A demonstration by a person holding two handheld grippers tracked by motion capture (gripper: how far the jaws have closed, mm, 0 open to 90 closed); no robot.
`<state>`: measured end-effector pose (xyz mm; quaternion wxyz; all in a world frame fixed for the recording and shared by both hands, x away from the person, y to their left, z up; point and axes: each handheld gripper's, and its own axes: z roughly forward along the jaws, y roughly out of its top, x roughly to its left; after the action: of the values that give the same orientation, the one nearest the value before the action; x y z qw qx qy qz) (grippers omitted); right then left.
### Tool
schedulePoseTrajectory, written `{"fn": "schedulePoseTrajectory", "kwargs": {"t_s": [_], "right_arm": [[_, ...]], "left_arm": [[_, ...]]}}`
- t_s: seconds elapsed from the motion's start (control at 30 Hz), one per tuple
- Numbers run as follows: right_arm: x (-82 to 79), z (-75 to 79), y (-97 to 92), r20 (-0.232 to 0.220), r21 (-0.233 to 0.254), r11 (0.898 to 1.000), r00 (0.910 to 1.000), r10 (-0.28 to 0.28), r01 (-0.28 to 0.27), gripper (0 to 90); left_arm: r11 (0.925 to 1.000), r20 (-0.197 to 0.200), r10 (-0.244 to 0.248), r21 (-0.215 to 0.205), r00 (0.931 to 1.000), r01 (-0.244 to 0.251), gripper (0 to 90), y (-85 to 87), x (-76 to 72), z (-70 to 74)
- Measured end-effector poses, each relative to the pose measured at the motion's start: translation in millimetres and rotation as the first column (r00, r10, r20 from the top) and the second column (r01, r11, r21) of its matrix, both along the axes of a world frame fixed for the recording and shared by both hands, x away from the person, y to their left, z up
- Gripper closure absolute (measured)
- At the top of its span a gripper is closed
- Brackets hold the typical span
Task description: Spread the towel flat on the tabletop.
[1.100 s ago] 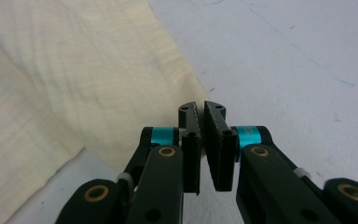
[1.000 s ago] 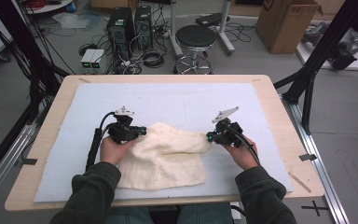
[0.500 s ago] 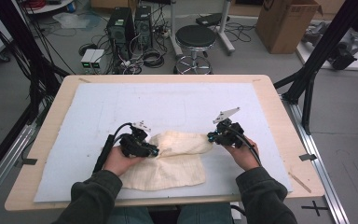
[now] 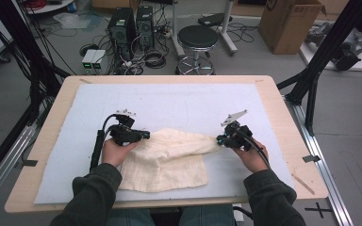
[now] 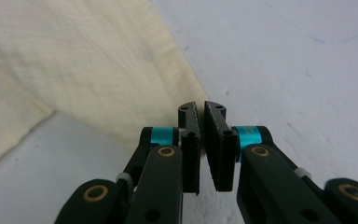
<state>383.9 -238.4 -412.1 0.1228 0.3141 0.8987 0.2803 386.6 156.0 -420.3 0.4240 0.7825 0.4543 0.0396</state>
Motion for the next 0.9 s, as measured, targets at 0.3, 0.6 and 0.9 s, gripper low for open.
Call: {"fn": "schedulePoseTrajectory", "kwargs": {"t_s": [0.3, 0.6, 0.9], "right_arm": [[-1.7, 2.9, -19.0, 0.003, 0.0, 1.0, 0.9996, -0.027, 0.027, 84.9], [-0.9, 2.6, -15.7, 0.005, 0.01, 1.0, 0.9999, -0.014, 0.014, 84.9], [-5.4, 7.3, -21.0, 0.017, 0.027, 0.999, 0.9996, -0.024, 0.023, 84.9]], "left_arm": [[0.9997, -0.014, -0.002, -0.025, 0.9999, 0.002, 61.3, -13.0, 7.8, -8.3], [0.9983, 0.06, -0.028, 0.053, 0.9978, 0.025, 86.3, -22.4, 6.0, -0.2], [0.9294, 0.093, -0.327, 0.211, 0.9403, 0.303, 85.8, -61.0, -45.2, 2.7]]}}
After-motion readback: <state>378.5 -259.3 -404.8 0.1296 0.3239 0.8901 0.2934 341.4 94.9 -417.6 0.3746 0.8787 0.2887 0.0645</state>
